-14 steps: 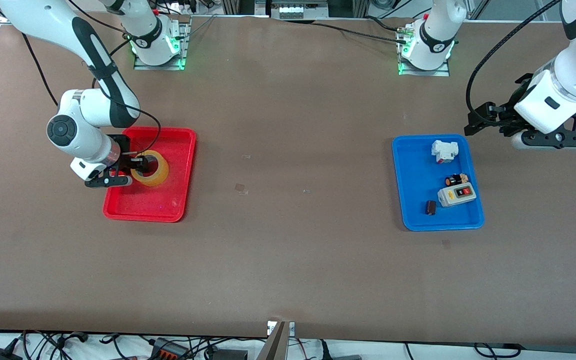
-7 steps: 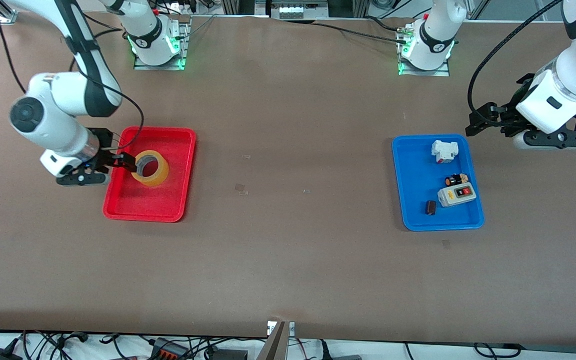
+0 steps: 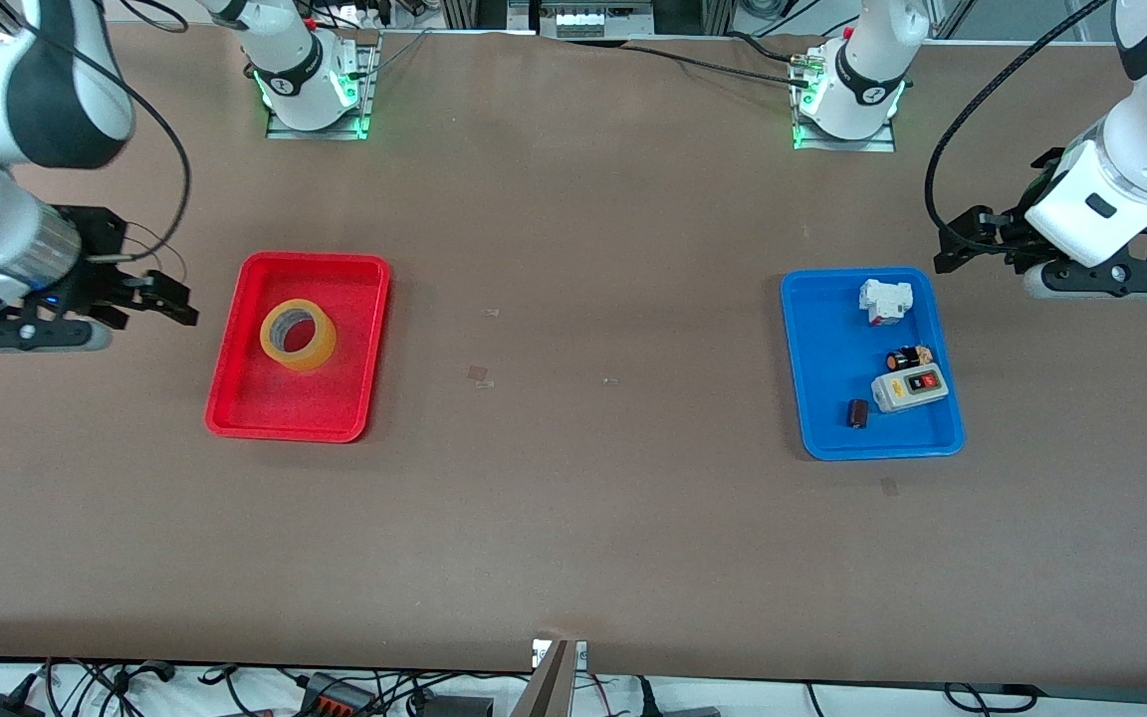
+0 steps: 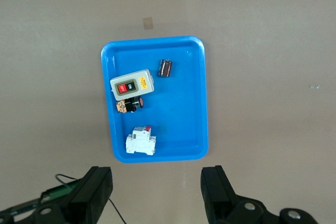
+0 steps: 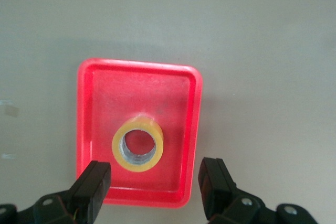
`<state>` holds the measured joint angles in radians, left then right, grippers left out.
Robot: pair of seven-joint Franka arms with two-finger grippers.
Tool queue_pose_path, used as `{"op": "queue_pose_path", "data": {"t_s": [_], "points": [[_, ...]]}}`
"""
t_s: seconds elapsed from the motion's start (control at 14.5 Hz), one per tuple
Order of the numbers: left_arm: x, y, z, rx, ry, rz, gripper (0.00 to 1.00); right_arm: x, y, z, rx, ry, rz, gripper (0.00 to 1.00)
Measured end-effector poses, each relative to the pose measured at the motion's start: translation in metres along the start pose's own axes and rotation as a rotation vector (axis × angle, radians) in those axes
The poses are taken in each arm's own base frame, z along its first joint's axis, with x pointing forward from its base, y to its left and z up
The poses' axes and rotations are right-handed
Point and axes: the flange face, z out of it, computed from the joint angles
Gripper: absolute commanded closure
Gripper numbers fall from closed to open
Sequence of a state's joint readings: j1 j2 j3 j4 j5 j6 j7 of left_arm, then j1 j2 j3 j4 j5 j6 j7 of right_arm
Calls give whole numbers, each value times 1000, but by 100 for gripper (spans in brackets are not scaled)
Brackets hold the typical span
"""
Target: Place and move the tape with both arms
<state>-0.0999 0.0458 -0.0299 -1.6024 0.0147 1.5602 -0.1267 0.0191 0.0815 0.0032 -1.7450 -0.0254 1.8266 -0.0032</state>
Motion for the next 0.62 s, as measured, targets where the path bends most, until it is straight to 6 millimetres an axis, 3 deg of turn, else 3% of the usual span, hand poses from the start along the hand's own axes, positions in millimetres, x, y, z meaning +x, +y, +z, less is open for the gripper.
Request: {"op": "queue_pose_path", "data": {"t_s": [0.14, 0.28, 0.62], "points": [[-1, 2, 1, 4, -7, 7, 0, -1, 1, -42, 2, -2, 3, 2], [-1, 2, 1, 4, -7, 8, 0, -6, 2, -67, 2, -12, 5, 1], [-1, 2, 1, 4, -7, 9, 0, -34, 5, -93, 3, -89, 11, 1]]}}
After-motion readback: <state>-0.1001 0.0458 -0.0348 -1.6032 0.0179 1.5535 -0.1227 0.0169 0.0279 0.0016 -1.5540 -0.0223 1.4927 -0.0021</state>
